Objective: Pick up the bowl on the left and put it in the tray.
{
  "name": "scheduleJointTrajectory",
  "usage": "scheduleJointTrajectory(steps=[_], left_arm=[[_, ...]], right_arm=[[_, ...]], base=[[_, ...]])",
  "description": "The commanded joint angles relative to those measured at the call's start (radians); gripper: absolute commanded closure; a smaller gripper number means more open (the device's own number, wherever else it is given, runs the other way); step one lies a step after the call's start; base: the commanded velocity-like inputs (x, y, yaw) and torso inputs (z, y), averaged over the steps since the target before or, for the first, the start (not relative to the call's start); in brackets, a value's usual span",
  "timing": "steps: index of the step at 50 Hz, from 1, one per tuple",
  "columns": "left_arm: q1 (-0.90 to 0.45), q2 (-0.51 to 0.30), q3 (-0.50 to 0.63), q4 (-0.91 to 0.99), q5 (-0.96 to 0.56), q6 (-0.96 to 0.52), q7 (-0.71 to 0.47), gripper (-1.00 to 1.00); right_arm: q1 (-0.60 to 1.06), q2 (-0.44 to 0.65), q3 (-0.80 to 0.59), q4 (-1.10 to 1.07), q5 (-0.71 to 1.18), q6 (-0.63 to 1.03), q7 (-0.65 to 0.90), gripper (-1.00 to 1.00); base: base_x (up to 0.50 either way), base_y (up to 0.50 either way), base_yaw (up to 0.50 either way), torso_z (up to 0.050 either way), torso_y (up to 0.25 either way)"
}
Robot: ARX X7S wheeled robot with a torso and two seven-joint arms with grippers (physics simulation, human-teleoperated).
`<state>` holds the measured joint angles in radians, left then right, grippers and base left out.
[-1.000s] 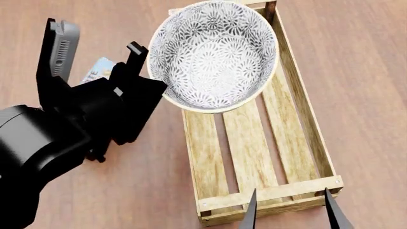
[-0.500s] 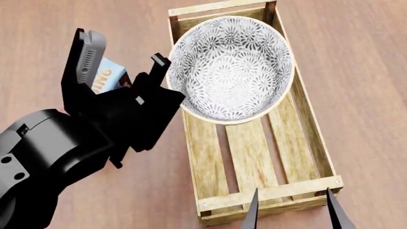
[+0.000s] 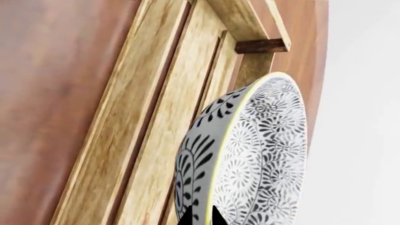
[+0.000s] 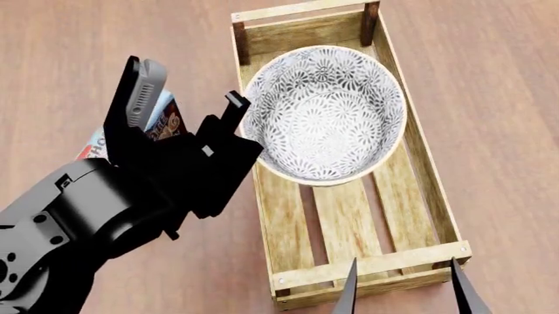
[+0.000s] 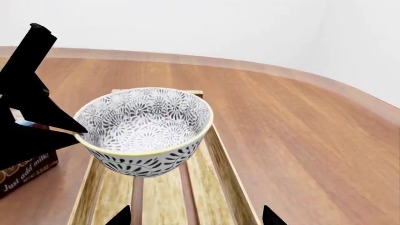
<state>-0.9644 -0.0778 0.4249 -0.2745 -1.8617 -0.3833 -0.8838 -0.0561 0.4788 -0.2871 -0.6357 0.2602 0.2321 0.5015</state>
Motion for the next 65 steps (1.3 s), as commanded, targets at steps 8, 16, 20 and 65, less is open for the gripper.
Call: scheduleJointTrajectory(steps=[8, 16, 20, 65], left_arm=[[-0.015, 0.035, 0.007, -0.077, -0.025, 0.067, 0.084, 1.0], [-0.026, 0.033, 0.026, -0.094, -0.028, 0.077, 0.093, 1.0], [-0.031, 0.032, 0.038, -0.106, -0.027, 0.08, 0.097, 1.0], [-0.083, 0.041, 0.154, -0.224, -0.034, 0.116, 0.149, 1.0]], right_arm=[[0.005, -0.023, 0.01, -0.016, -0.009, 0.011, -0.018, -1.0], [0.007, -0.021, 0.011, -0.018, -0.006, 0.014, -0.016, -1.0], [0.007, -0.021, 0.01, -0.016, -0.007, 0.012, -0.016, -1.0], [0.004, -0.01, 0.015, -0.024, 0.006, 0.008, -0.006, -1.0]], base=[[0.0, 0.0, 0.0, 0.0, 0.001], [0.0, 0.0, 0.0, 0.0, 0.0], [0.0, 0.0, 0.0, 0.0, 0.0], [0.0, 0.0, 0.0, 0.0, 0.0]])
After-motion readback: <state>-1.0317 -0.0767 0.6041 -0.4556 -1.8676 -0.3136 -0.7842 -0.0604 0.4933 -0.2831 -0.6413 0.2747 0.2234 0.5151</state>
